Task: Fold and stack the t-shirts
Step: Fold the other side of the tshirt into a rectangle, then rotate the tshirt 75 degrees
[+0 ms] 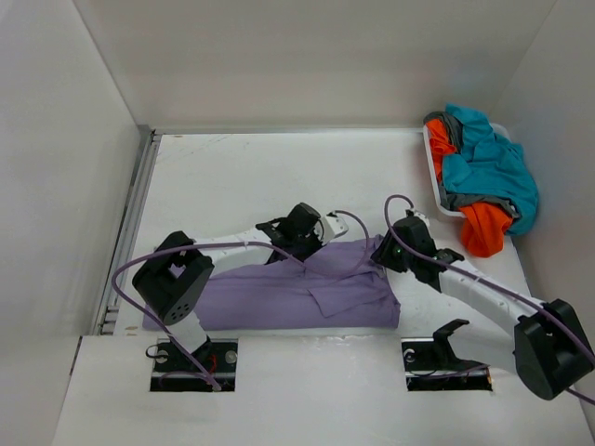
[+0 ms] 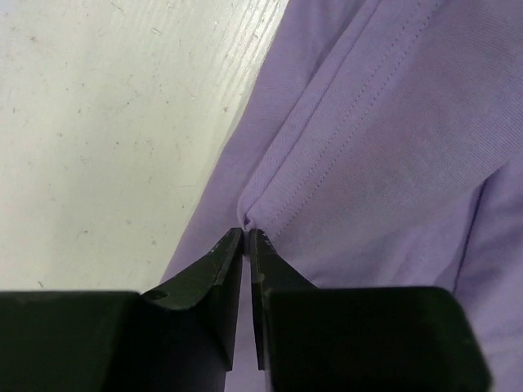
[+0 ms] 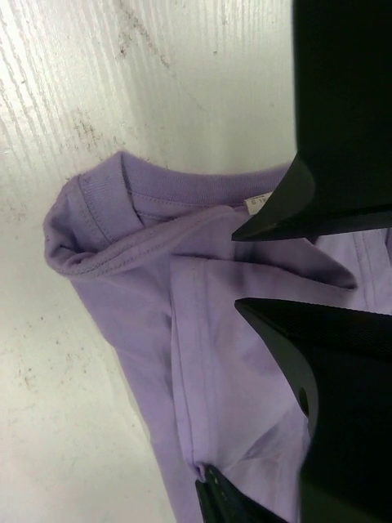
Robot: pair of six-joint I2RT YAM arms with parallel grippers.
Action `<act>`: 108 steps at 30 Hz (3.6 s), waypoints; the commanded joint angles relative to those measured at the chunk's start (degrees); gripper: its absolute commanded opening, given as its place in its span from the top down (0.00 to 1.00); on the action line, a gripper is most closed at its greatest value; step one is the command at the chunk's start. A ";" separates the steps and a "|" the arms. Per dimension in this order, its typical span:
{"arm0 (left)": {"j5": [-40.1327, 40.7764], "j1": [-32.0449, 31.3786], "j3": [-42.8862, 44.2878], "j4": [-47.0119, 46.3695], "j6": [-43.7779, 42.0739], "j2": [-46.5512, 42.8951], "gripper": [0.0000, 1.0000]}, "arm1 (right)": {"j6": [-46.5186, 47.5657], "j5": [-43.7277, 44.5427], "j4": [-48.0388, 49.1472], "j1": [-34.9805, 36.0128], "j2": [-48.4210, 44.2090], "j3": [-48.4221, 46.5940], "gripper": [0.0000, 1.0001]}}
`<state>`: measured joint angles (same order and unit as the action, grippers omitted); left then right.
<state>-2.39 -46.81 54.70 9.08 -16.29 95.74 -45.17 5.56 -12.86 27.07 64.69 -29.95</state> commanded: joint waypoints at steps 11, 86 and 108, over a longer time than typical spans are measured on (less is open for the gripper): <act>3.80 -2.10 0.41 -1.26 0.12 -3.02 0.74 | -5.80 2.52 -9.20 3.46 -14.68 3.06 0.66; 11.18 66.71 5.60 22.21 -12.44 -3.37 0.37 | 16.51 -4.33 -20.26 -8.57 35.67 -35.59 0.97; 12.15 64.17 6.48 27.49 -11.13 -4.34 0.38 | 22.15 1.12 -19.40 -10.06 56.19 -81.89 0.46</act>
<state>9.74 18.48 61.25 36.49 -28.10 92.92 -21.39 4.14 -39.68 19.88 133.16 -124.46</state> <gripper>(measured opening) 0.619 0.534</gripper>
